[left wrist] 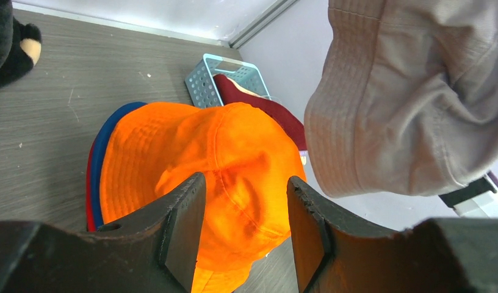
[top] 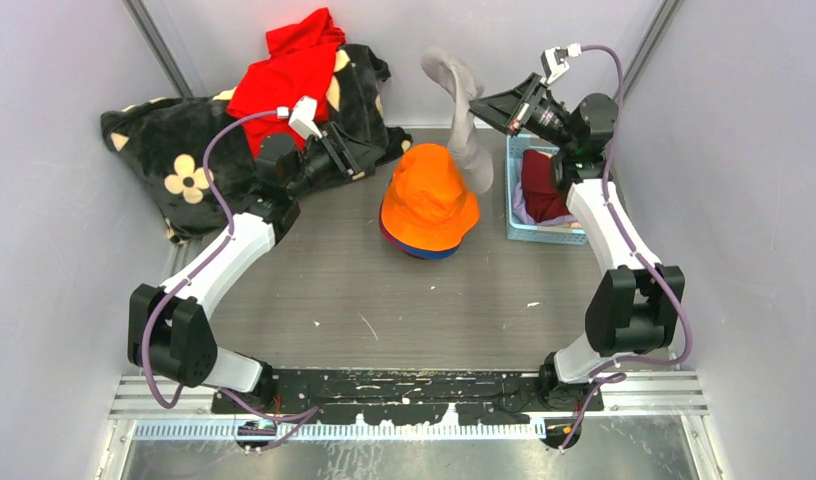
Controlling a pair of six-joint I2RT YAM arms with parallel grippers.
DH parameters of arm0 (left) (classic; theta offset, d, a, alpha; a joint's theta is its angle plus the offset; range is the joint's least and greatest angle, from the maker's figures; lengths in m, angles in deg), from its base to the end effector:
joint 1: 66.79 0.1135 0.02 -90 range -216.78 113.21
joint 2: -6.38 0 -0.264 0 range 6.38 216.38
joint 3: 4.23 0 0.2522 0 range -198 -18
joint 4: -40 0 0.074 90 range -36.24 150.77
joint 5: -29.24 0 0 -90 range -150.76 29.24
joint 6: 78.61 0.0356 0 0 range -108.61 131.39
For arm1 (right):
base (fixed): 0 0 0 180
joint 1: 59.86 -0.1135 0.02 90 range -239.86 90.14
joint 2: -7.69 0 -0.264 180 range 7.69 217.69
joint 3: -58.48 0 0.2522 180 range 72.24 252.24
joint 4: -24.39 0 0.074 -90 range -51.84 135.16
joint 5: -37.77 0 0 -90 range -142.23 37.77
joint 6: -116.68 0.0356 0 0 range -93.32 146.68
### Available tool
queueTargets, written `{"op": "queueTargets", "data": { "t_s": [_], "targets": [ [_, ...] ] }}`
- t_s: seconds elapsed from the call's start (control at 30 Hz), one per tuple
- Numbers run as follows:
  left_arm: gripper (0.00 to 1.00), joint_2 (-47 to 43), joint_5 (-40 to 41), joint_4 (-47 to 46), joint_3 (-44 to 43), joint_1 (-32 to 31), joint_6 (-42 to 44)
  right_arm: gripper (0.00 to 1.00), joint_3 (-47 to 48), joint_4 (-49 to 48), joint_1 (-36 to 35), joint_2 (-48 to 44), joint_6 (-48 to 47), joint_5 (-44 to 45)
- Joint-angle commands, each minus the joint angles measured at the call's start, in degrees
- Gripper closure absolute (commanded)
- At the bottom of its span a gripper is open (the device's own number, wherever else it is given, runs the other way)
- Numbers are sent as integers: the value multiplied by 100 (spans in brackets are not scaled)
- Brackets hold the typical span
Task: Stack the hats
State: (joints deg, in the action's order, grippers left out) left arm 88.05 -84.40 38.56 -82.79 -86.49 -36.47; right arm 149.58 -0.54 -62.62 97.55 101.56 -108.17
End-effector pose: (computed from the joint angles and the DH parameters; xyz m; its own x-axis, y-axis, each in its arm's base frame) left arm 0.3154 -0.1281 0.3579 -0.5272 -0.5327 -0.6620 0.4400 0.4953 -0.7490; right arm 0.3540 0.0466 0.4244 -0.6281 0.5110 -0.5868 -0.6260 0.1161 0.7711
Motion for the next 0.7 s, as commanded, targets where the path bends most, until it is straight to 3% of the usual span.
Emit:
{"op": "queueTargets", "data": {
  "t_s": [0.0,0.13,0.37,0.67],
  "targets": [
    [48,-201,-83,-278,-21,31,4,99,420,2165,128,-679,-2031,827],
    [48,-292,-19,-182,36,37,91,99,706,3816,248,-980,-3215,1891],
    [48,-307,4,-117,100,30,145,99,717,5403,393,-1104,-4045,3279],
    [48,-222,-38,-152,219,36,120,99,130,6332,559,-1048,-4514,4773]
  ]
}}
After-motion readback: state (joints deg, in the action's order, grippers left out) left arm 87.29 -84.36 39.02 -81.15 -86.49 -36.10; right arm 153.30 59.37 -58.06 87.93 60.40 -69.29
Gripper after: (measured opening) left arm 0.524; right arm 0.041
